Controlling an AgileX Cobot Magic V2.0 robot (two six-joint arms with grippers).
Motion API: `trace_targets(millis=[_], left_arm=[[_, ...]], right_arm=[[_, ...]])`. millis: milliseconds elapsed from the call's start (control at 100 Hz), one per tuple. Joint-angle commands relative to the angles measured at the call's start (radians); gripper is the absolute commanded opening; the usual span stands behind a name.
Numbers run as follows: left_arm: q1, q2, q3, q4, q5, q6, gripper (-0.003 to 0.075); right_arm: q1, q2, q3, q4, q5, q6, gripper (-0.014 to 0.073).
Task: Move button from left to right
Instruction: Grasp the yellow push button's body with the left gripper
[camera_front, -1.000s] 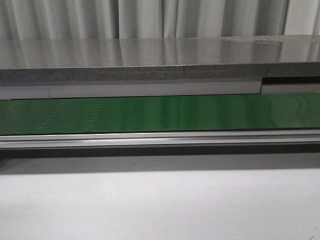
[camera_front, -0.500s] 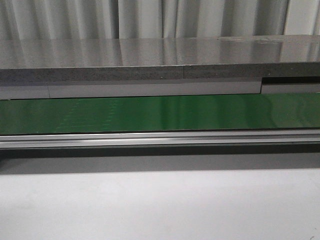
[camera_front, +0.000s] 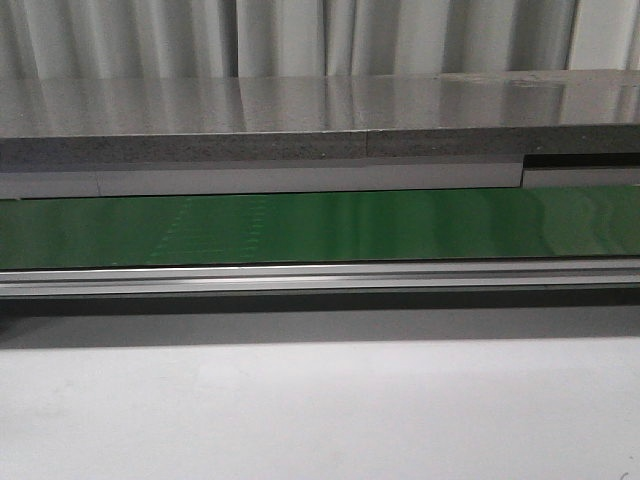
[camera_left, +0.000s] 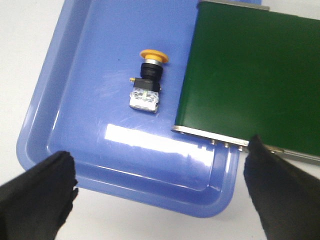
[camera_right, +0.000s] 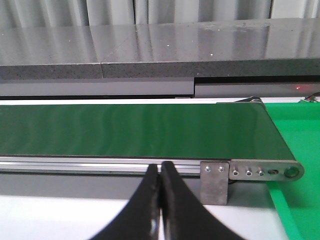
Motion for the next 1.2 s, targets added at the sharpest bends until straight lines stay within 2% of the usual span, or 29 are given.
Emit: trace_targets(millis=[0, 250, 620, 950, 1190], left_arm=[[0.027, 0.043, -0.058, -0.045, -0.068, 0.029, 0.0640], [0.065, 0.277, -0.197, -0.045, -0.066, 0.056, 0.0640], [0.066, 0.566, -0.374, -0.045, -0.047, 0.058, 0.0640], [0.071, 0.650, -0.450, -0.045, -0.030, 0.058, 0.0640], [0.078, 0.653, -0.450, -0.038, -0.032, 0.058, 0.0640]], right_arm=[[0.002, -0.022, -0.015, 0.001, -0.083, -0.007, -0.0068], [0.002, -0.022, -0.015, 0.001, -0.083, -0.007, -0.0068], [0.002, -0.022, -0.015, 0.001, -0.083, -0.007, -0.0068], [0.002, -0.022, -0.015, 0.001, -0.083, -0.007, -0.0068], [0.002, -0.022, -0.015, 0.001, -0.083, -0.007, -0.0068]])
